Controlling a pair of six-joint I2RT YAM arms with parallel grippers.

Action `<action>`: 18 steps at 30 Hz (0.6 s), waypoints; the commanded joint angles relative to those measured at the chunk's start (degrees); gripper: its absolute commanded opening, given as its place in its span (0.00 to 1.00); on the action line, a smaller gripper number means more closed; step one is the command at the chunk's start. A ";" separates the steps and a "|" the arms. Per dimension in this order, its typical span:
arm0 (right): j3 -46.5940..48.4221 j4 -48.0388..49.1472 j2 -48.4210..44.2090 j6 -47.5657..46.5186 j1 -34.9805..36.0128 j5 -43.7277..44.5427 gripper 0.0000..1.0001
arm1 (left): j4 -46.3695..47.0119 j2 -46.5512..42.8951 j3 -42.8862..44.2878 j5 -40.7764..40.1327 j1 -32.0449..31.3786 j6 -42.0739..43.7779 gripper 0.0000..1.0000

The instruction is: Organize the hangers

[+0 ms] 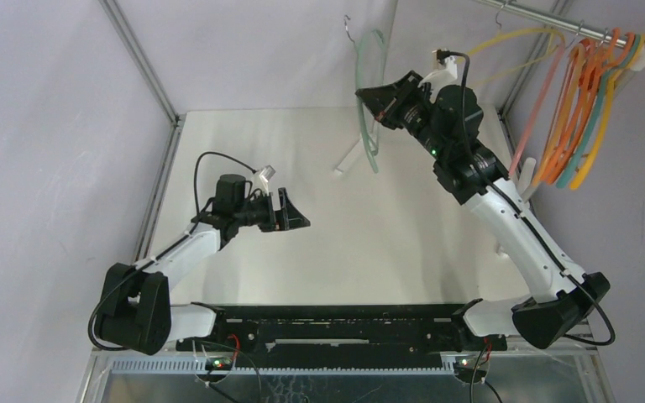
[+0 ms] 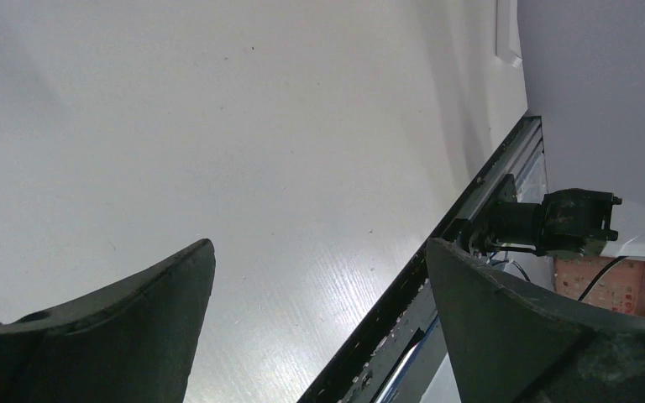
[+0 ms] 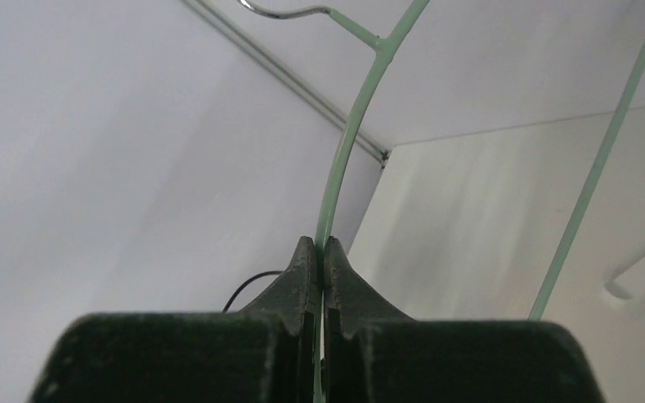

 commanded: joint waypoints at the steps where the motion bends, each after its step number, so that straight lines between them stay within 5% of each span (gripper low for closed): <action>1: 4.31 3.91 -2.05 -1.03 -2.20 1.67 0.00 | 2.81 -0.28 0.54 0.96 0.36 -0.53 1.00; 18: -4.14 -1.78 -12.09 2.01 -2.34 -7.58 0.00 | 3.75 1.46 1.19 1.65 0.39 -1.20 0.99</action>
